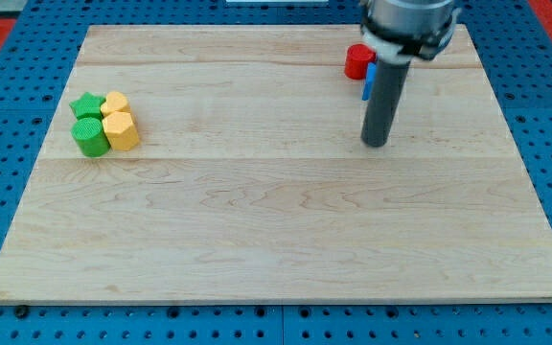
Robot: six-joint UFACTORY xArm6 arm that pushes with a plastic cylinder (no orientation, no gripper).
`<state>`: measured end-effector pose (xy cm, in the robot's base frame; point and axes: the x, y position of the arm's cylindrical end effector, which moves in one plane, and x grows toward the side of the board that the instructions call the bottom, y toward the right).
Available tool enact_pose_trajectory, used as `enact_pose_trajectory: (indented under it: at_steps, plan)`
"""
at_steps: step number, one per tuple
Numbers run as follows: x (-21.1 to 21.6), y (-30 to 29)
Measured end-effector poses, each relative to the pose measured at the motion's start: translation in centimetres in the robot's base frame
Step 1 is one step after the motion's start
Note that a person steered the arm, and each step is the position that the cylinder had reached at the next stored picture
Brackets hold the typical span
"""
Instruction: Move your arm to the left of the green circle
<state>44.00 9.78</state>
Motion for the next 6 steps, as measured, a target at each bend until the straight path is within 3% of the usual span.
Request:
enact_pose_trajectory:
  at_steps: [1, 3, 4, 5, 6]
  plan:
    - [2.8, -10.3]
    - [3.6, -35.0]
    - [1.9, -39.2]
    - [-1.8, -38.8]
    - [-2.7, -35.3]
